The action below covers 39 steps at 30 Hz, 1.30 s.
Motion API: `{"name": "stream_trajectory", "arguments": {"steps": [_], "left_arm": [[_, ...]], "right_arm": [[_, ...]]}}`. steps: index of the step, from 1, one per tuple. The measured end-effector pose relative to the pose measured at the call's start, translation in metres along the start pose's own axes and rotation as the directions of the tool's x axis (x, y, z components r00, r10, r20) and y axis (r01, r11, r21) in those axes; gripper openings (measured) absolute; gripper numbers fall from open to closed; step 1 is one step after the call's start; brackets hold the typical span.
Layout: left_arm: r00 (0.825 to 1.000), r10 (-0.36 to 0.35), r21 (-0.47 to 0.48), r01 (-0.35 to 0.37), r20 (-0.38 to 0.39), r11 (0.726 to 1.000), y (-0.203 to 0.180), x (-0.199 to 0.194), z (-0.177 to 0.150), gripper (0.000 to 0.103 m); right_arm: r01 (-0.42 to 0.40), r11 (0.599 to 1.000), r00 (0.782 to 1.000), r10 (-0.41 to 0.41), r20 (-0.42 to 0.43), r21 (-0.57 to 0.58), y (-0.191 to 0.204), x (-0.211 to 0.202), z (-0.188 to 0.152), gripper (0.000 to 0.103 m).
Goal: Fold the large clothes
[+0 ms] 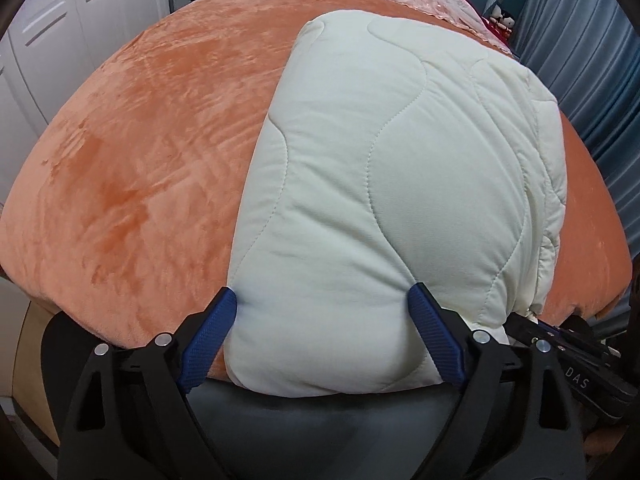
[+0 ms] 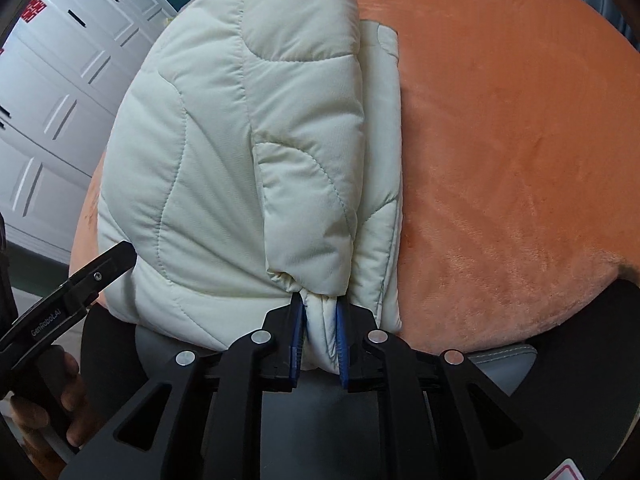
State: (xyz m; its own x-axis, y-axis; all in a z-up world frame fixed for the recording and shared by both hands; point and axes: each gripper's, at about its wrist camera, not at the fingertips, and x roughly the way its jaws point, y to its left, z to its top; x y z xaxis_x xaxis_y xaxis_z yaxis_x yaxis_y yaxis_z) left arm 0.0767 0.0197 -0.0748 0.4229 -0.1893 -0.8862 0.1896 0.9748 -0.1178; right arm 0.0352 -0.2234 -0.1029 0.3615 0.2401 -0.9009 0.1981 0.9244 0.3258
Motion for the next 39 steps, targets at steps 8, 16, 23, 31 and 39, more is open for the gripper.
{"name": "stream_trajectory", "arguments": {"steps": [8,16,23,31,39], "left_arm": [[0.999,0.038,0.007,-0.038,0.009,0.999,-0.003,0.009,-0.004,0.091],[0.998,0.065,0.012,-0.065,0.022,0.998,-0.007,0.013,-0.005,0.092],[0.999,0.040,-0.038,-0.039,0.021,0.999,0.001,0.021,-0.008,0.098],[0.997,-0.047,-0.089,0.053,0.058,0.995,0.029,-0.025,0.017,0.094],[0.982,-0.067,-0.106,0.087,0.179,0.991,0.046,-0.051,0.114,0.094]], "right_arm": [[0.017,0.999,1.000,-0.016,0.008,-0.029,0.009,0.012,0.002,0.011],[0.026,0.999,1.000,-0.026,0.012,-0.043,0.009,0.019,0.004,0.011],[0.052,0.996,0.998,-0.051,0.024,-0.075,0.021,0.020,0.001,0.011],[-0.073,0.995,0.996,0.069,0.053,0.067,0.012,-0.044,0.012,0.040],[-0.116,0.986,0.965,0.083,0.247,0.123,0.029,-0.090,0.093,0.050]]}}
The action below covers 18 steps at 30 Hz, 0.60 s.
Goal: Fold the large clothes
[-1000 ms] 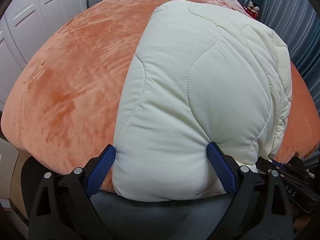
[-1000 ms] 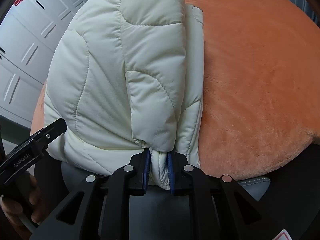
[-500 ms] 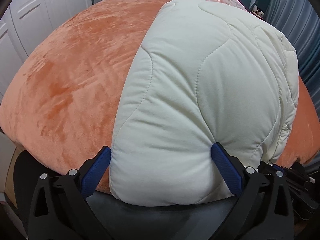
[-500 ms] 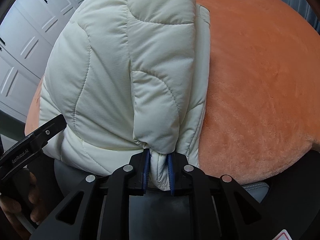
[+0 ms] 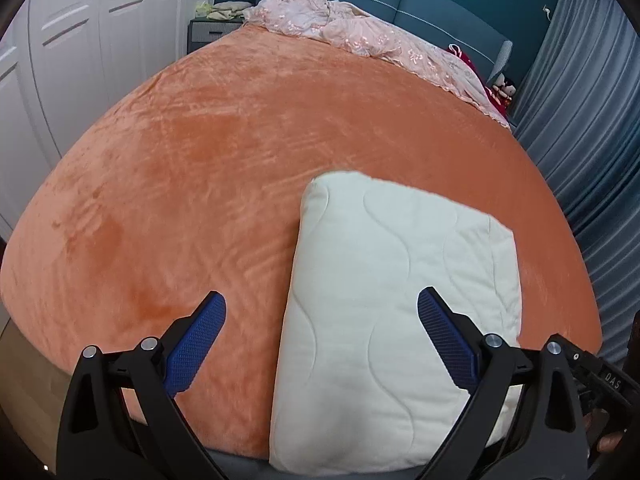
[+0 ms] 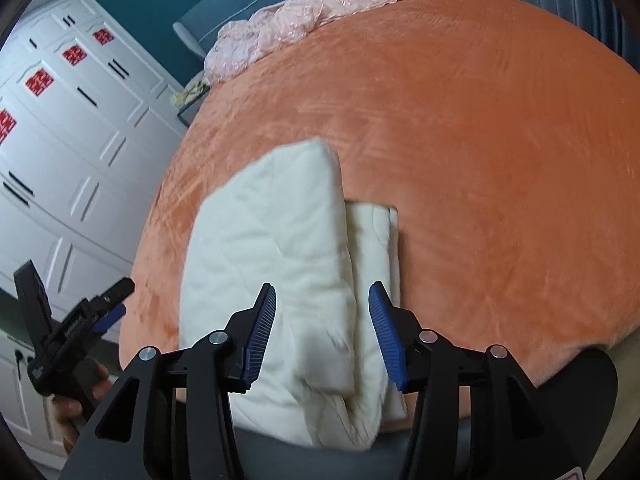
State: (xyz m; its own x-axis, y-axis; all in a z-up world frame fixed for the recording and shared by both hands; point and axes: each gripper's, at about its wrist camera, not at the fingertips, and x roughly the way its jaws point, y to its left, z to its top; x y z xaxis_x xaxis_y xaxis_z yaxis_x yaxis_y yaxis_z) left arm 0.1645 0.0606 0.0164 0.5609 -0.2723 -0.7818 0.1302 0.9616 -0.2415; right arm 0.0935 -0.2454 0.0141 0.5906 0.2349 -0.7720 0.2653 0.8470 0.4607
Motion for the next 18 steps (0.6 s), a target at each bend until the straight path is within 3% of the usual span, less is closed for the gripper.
{"name": "stream_trajectory", "arguments": {"steps": [4,9,10,11,12,14,16,18], "left_arm": [[1.000,0.019,0.032,-0.019,0.000,0.999,-0.016,0.025,0.033,0.095],[0.997,0.000,-0.021,-0.002,-0.083,1.000,-0.024,0.073,0.055,0.094],[0.996,0.006,-0.018,-0.007,-0.088,1.000,-0.027,0.078,0.054,0.094],[0.995,0.008,-0.006,-0.008,-0.095,1.000,-0.032,0.086,0.054,0.094],[0.995,0.012,0.006,-0.011,-0.102,1.000,-0.038,0.091,0.051,0.094],[0.994,0.010,0.027,-0.007,-0.113,1.000,-0.047,0.102,0.046,0.094],[0.993,0.004,0.037,0.000,-0.121,0.999,-0.054,0.113,0.041,0.094],[0.990,0.005,0.046,0.002,-0.140,0.999,-0.061,0.128,0.033,0.094]], "right_arm": [[-0.009,0.996,0.999,0.006,0.034,0.087,0.007,0.031,0.046,0.068],[0.066,0.967,0.997,-0.054,-0.054,0.246,0.001,0.091,0.073,0.067],[0.065,0.970,0.996,-0.047,-0.079,0.233,0.002,0.102,0.074,0.050],[0.067,0.974,0.994,-0.047,-0.094,0.216,0.000,0.105,0.072,0.020],[0.058,0.977,0.995,-0.041,-0.087,0.204,0.003,0.107,0.069,0.015],[0.046,0.986,0.998,-0.051,0.028,0.160,0.005,0.090,0.060,0.011],[0.112,0.988,0.987,-0.123,0.107,0.102,0.008,0.080,0.047,0.011],[0.180,0.980,0.978,-0.187,0.095,0.083,-0.001,0.092,0.041,0.011]]}}
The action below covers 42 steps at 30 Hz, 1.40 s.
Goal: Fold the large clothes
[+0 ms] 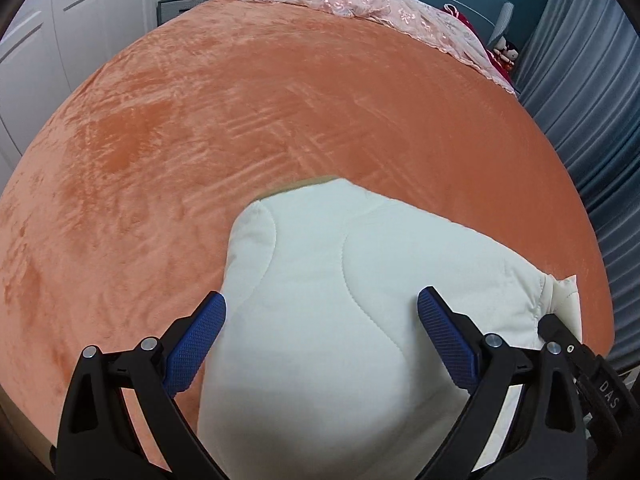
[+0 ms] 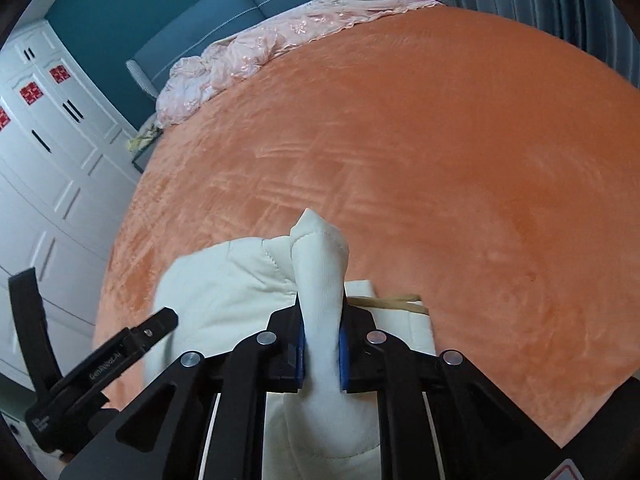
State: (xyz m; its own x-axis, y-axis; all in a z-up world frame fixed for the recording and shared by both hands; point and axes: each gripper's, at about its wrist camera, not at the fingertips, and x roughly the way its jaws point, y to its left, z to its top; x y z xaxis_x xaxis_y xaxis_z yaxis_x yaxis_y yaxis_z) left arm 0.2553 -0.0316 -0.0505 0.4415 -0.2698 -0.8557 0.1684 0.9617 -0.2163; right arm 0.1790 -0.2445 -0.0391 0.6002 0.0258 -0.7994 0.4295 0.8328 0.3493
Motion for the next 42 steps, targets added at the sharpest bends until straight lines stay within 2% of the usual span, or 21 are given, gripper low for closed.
{"name": "stream_trajectory", "arguments": {"steps": [4,6,10,17,22,42], "left_arm": [[0.999,0.047,0.024,-0.047,0.009,0.999,-0.012,0.020,-0.010,0.095],[0.996,0.086,0.050,-0.087,0.026,0.995,-0.018,0.026,-0.015,0.096],[0.992,0.119,0.072,-0.122,0.046,0.990,-0.021,0.041,-0.023,0.098],[0.989,0.141,0.051,-0.142,0.034,0.989,-0.016,0.062,-0.024,0.098],[0.982,0.182,0.063,-0.185,0.051,0.981,-0.020,0.071,-0.027,0.098],[0.967,0.235,0.077,-0.243,0.095,0.967,-0.023,0.081,-0.031,0.098]], "right_arm": [[0.014,0.999,0.997,-0.011,-0.073,0.035,-0.024,0.036,-0.010,0.012],[0.029,1.000,0.996,-0.028,-0.086,0.009,-0.025,0.047,-0.013,0.015],[0.081,0.993,0.994,-0.087,-0.070,-0.082,-0.018,0.062,-0.020,0.022],[0.061,0.995,0.995,-0.067,-0.075,-0.079,-0.022,0.085,-0.023,0.027],[0.043,0.997,0.996,-0.048,-0.069,-0.068,-0.023,0.093,-0.022,0.028],[0.051,0.996,0.999,-0.050,0.008,-0.071,-0.022,0.099,-0.030,0.029]]}}
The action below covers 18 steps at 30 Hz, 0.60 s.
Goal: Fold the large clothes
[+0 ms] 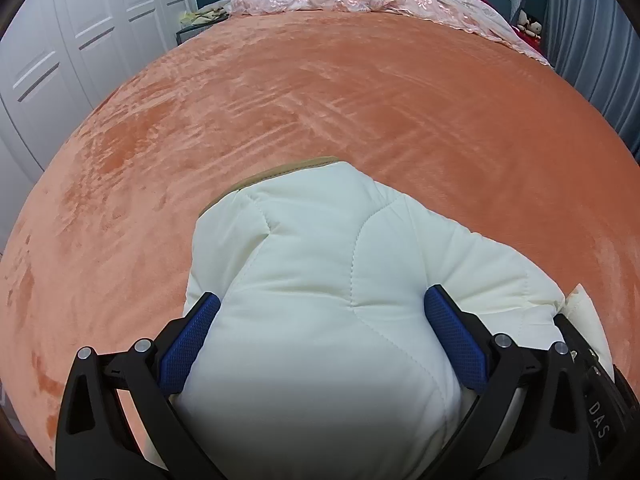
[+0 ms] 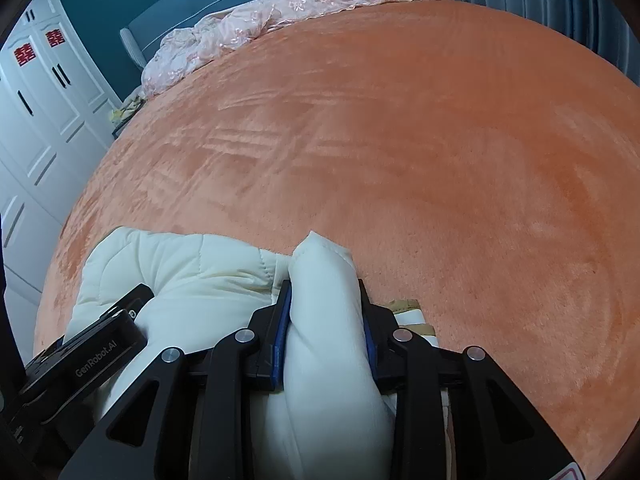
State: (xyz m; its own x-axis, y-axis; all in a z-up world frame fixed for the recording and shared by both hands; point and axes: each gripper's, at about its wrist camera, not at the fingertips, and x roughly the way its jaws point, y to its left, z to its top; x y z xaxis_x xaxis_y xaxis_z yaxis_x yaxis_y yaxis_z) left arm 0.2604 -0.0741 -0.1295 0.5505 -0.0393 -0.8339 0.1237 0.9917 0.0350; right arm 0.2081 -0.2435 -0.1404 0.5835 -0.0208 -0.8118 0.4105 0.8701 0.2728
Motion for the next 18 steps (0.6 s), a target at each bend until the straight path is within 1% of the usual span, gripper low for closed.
{"name": "stream_trajectory", "arguments": {"steps": [7,9,11,12,13,14,16,18], "left_arm": [[1.000,0.014,0.005,-0.014,-0.010,1.000,-0.002,0.000,0.002,0.098],[1.000,0.001,0.001,-0.001,-0.028,1.000,0.000,-0.002,0.004,0.098],[0.998,-0.021,-0.001,0.021,-0.058,1.000,0.005,-0.008,0.007,0.098],[0.997,-0.025,0.005,0.026,-0.075,1.000,0.007,-0.015,0.008,0.098],[0.996,-0.027,0.019,0.028,-0.080,0.999,0.011,-0.027,0.006,0.098],[0.997,-0.033,0.029,0.035,-0.075,0.999,0.015,-0.041,0.002,0.098],[0.995,-0.064,0.044,0.067,-0.082,0.997,0.025,-0.069,-0.011,0.098],[0.992,-0.079,0.059,0.086,-0.102,0.995,0.035,-0.096,-0.032,0.098]], "right_arm": [[0.010,1.000,1.000,-0.010,0.002,-0.003,0.003,0.001,0.002,0.030],[-0.001,1.000,1.000,0.002,-0.017,0.008,0.001,0.000,0.006,0.030],[-0.028,0.999,0.997,0.031,-0.064,0.039,-0.005,-0.005,0.013,0.030],[-0.038,0.997,0.995,0.043,-0.092,0.064,-0.009,-0.015,0.017,0.030],[-0.050,0.995,0.993,0.058,-0.100,0.086,-0.013,-0.029,0.018,0.032],[-0.069,0.993,0.993,0.078,-0.089,0.096,-0.017,-0.049,0.017,0.034],[-0.126,0.990,0.987,0.131,-0.096,0.058,-0.022,-0.083,0.007,0.035],[-0.148,0.989,0.979,0.147,-0.138,-0.001,-0.025,-0.110,-0.009,0.035]]}}
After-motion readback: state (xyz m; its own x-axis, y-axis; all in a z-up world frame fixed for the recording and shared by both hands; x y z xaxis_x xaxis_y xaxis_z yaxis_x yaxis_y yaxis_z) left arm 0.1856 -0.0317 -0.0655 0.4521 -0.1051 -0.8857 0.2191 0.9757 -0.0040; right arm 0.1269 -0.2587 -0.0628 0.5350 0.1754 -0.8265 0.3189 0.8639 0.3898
